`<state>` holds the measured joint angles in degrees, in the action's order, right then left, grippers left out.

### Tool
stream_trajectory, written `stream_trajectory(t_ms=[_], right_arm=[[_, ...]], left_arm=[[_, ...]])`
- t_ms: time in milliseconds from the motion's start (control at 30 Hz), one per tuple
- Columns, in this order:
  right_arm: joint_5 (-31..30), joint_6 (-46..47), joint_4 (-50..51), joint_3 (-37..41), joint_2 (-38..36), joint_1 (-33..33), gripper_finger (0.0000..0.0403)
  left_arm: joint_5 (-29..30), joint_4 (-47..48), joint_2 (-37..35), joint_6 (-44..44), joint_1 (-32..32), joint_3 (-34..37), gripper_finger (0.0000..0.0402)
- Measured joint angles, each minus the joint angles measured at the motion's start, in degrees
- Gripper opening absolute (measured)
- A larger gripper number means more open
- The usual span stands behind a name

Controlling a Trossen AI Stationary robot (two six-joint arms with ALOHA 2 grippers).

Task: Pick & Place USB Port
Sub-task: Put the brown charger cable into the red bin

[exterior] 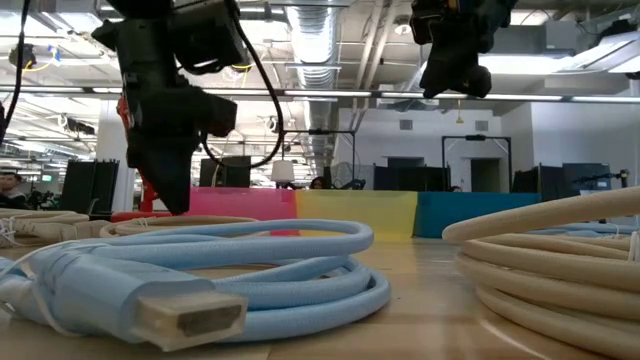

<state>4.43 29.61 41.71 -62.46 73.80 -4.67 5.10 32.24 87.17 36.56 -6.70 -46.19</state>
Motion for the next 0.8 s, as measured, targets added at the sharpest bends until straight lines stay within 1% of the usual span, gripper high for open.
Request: stream_trajectory(t_ms=[300,533,667,733,800], right_arm=[[0.0,0.0,-0.1,0.0,0.0,0.0,0.0071],[0.0,-0.1,-0.1,0.0,0.0,0.0,0.0071],[0.0,-0.1,-0.1,0.0,0.0,0.0,0.0071],[0.0,-0.1,-0.1,0.0,0.0,0.0,0.0071],[0.0,-0.2,-0.1,0.0,0.0,0.0,0.0071]], left_arm=[[1.3,-0.2,3.4,1.0,0.5,0.0,0.0165],[1.6,-1.0,6.6,0.8,0.8,-0.2,0.0160],[1.8,-1.1,7.1,1.7,0.8,-0.2,0.0134],[1.8,-1.2,6.3,1.9,0.8,0.0,0.0109],[1.8,-1.9,5.5,1.9,0.9,0.1,0.0074]])
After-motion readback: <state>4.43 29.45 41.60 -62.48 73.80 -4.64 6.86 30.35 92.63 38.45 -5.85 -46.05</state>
